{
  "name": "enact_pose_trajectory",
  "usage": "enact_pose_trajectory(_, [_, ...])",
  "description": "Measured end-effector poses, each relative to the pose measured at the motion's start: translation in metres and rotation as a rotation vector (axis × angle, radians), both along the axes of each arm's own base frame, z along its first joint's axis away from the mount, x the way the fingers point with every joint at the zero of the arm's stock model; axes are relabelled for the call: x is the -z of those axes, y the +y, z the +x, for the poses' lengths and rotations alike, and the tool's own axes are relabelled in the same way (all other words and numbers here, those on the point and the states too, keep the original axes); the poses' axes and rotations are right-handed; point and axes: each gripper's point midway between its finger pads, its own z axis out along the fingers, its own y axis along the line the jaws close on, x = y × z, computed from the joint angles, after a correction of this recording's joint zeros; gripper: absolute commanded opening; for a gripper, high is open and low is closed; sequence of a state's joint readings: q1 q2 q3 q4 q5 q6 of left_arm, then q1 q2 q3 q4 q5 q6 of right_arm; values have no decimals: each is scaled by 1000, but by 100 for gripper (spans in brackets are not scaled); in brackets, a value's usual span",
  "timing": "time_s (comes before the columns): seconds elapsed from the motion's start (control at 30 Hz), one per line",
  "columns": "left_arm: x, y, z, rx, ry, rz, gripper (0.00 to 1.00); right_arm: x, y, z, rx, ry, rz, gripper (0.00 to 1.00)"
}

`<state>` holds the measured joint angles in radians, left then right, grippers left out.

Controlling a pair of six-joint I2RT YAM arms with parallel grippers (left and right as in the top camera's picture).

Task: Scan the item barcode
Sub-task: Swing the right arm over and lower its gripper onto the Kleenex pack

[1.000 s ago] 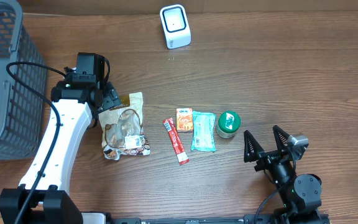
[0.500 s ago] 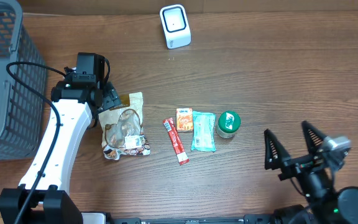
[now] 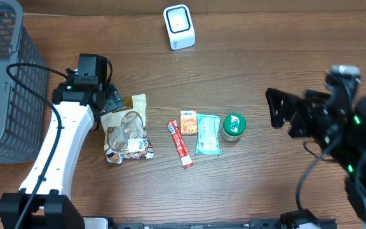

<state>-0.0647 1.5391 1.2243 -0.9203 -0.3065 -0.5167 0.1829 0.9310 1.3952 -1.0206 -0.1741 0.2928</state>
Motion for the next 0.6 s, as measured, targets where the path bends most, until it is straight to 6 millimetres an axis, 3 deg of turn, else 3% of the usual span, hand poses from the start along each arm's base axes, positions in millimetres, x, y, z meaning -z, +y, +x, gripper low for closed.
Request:
enact_pose_trajectory(0.03, [0,0,0,0,0,0,100,5,5,5,-19,23,10,47])
enact_pose_trajectory(0.1, [0,0,0,0,0,0,100,14,13,12,-43,70,36,41])
enact_pose_trajectory(0.27, [0,0,0,0,1,0,100,53,37,31,-98,245,59,40])
enact_pose_trajectory(0.43, [0,0,0,0,1,0,99,131,113,59,-202,450,-33,40])
enact_pose_trajectory(0.47, [0,0,0,0,0,0,99,155,134,67,-216,486,-67,40])
enact_pose_trajectory(0.6, [0,0,0,1,0,0,100,212,168,80,-231,555,-143,40])
